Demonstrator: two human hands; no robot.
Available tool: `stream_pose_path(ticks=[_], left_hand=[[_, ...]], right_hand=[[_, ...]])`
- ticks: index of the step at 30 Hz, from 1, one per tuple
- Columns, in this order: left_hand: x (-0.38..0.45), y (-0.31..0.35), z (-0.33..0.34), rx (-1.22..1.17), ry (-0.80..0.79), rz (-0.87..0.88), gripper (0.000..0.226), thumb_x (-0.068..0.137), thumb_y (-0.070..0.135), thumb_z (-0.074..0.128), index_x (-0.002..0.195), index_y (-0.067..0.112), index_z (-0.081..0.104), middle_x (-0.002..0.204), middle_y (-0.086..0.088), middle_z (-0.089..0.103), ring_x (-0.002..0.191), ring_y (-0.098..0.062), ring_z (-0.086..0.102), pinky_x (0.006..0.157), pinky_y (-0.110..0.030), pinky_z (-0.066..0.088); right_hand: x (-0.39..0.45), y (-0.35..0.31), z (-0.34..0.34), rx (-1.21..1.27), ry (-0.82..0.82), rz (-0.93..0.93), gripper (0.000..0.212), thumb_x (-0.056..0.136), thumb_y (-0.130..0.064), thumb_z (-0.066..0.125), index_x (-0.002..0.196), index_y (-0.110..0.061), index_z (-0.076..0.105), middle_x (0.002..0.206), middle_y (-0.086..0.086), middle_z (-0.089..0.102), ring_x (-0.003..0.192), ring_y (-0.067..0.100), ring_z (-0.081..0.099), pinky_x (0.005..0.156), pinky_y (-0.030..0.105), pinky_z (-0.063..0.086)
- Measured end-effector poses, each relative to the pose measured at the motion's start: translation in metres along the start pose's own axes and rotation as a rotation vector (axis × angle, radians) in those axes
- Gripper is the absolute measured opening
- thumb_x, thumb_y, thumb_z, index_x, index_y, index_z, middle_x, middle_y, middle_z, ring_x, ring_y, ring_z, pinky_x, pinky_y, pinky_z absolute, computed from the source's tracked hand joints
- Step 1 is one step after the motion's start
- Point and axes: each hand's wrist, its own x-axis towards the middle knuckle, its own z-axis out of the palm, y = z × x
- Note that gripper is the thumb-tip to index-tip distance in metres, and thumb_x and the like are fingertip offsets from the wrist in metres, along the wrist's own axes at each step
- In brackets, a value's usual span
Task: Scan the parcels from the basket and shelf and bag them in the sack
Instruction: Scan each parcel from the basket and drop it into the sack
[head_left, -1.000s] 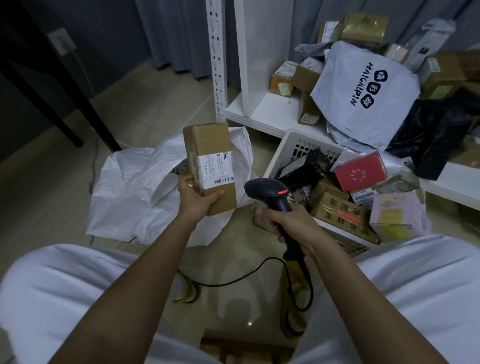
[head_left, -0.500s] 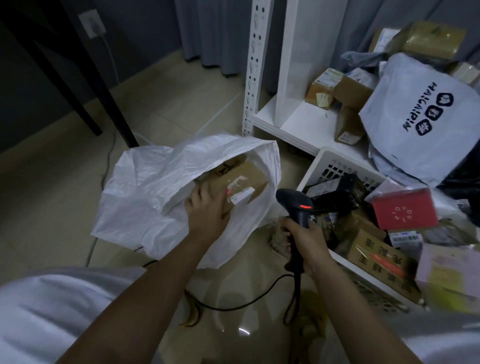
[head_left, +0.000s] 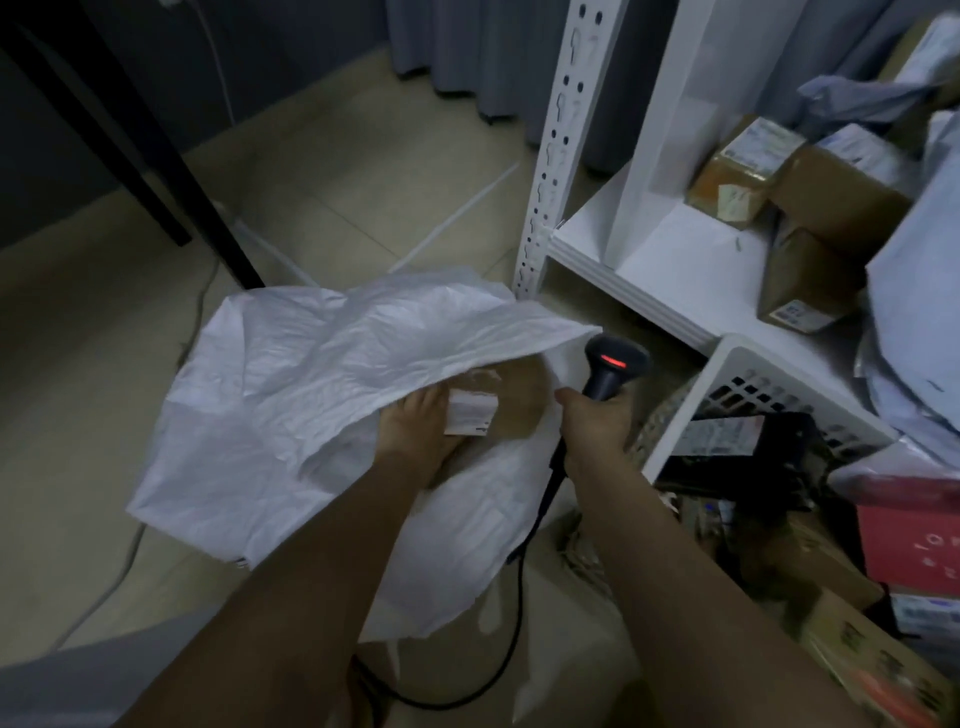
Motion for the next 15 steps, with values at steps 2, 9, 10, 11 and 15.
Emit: stream_pose_path(ticks=[2,9,10,11,15], left_hand=[[0.007,-0.011,0.009,-0.216,0.023,-0.019,0.070,0.098,0.027,0.046,0.150,0.013,0.002,0.148,-0.017,0.039,0.131,-0.032,0.046,0.106,-0.046,0.040],[-0.073,-0.013,0.025,-0.819,0.407,0.026,0.034,0.084,0.010,0.042,0.113,0.011,0.060,0.109,-0.017,0.063,0.098,-0.033,0.058,0.083,-0.040,0.052],[-0.088,-0.013,0.030,-0.871,0.403,-0.089,0.033,0.082,0.008,0.041,0.105,0.011,0.065,0.104,-0.015,0.062,0.096,-0.033,0.057,0.081,-0.041,0.052],[-0.102,-0.014,0.036,-0.906,0.377,-0.227,0.032,0.081,0.005,0.043,0.099,0.009,0.069,0.101,-0.015,0.062,0.094,-0.034,0.057,0.079,-0.040,0.052],[-0.136,-0.020,0.043,-1.012,0.146,-0.810,0.021,0.088,0.015,0.062,0.108,0.007,0.064,0.114,-0.020,0.055,0.108,-0.041,0.048,0.089,-0.042,0.040]], right_hand=[[0.007,0.003,0.007,-0.039,0.011,-0.005,0.034,0.081,-0.004,0.070,0.103,-0.012,0.044,0.091,0.005,0.050,0.083,0.024,0.052,0.073,0.033,0.041],[-0.016,0.015,0.017,-0.214,-0.107,-0.047,0.033,0.078,-0.010,0.073,0.105,-0.009,0.054,0.097,0.008,0.060,0.090,0.027,0.060,0.086,0.042,0.053],[-0.023,0.017,0.017,-0.238,-0.139,-0.068,0.031,0.079,-0.010,0.072,0.103,-0.010,0.053,0.095,0.007,0.059,0.087,0.025,0.059,0.084,0.040,0.052],[-0.030,0.018,0.015,-0.250,-0.166,-0.079,0.031,0.080,-0.010,0.072,0.103,-0.011,0.052,0.094,0.006,0.058,0.085,0.023,0.057,0.082,0.038,0.051],[-0.053,0.021,0.010,-0.233,-0.210,-0.079,0.036,0.081,-0.014,0.074,0.110,-0.009,0.054,0.095,0.008,0.059,0.086,0.026,0.059,0.082,0.041,0.053]])
